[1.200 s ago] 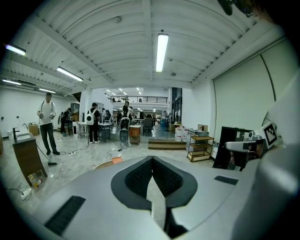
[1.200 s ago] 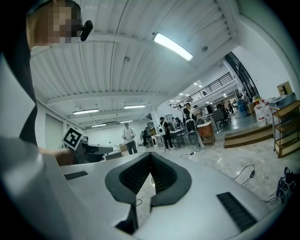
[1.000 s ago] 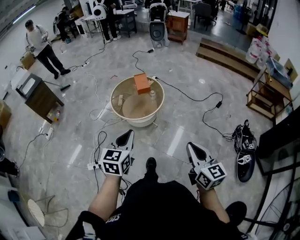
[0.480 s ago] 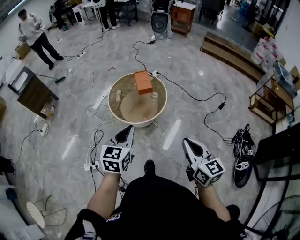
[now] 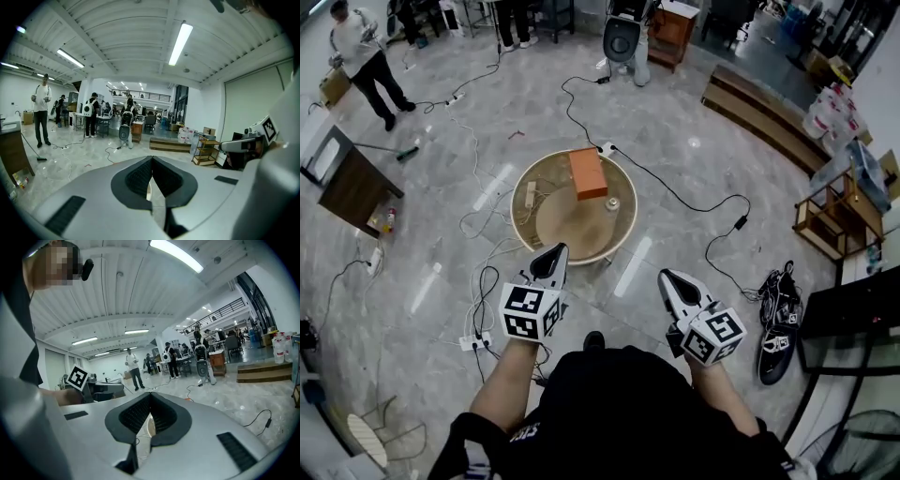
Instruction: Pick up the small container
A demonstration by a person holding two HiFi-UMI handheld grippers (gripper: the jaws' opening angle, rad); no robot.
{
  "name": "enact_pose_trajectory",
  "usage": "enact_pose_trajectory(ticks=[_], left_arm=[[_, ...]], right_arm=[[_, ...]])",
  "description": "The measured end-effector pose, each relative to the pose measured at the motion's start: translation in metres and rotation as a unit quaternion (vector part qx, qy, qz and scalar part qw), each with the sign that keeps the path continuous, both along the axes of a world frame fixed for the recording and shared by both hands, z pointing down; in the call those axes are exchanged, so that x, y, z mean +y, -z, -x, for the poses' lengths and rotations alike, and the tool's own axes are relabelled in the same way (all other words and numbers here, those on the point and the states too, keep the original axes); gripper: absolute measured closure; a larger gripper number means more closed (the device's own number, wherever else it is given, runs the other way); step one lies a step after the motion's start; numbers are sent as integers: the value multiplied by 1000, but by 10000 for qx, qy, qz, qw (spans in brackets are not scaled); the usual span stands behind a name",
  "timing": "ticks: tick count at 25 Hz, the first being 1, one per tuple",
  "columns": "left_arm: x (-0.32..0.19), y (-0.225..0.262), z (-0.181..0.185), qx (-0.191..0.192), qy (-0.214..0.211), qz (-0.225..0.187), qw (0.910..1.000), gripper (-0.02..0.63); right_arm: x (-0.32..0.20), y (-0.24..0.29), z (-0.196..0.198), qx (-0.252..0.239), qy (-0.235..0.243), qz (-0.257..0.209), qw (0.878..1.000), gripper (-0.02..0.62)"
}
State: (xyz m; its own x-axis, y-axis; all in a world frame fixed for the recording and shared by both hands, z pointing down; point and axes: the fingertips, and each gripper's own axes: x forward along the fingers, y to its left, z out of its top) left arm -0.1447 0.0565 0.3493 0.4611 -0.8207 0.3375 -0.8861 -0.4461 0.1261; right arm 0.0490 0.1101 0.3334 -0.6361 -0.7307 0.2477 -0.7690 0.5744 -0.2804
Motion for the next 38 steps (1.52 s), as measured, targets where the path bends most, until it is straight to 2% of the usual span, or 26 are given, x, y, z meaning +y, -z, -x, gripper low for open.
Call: enact_pose_trajectory(ticks=[5,13,19,23,29,33,38], left_arm=[[-28,-5,11,106,115,66,9999,594],[-83,-21,10,42,405,168,9990,594],[-157,-24,-24,-26,781,213,9967,593],[-219,-27,-65,65,948,371,9948,592],[-297,-29,-119,-184,1099,519,9924,593],[-332,-28,-137,-229,1305,513,9899,594],[-342,-33,-136,-205,1684,569,9839,592]], right_arm=[[-32,-9,13,79,146,174,9997,581],[-113,-24,10,-46,428,213,9988,581],[-204,-27,-27,-135,787,172,9967,581],[-276,-34,-57,-125,1079,314,9936,581],[-370,-49,-96,-129,1518,495,9871,581],[-407,-58,-103,-171,1840,664,9805,581],[-418,-68,-91,-157,2349,791,9687,581]])
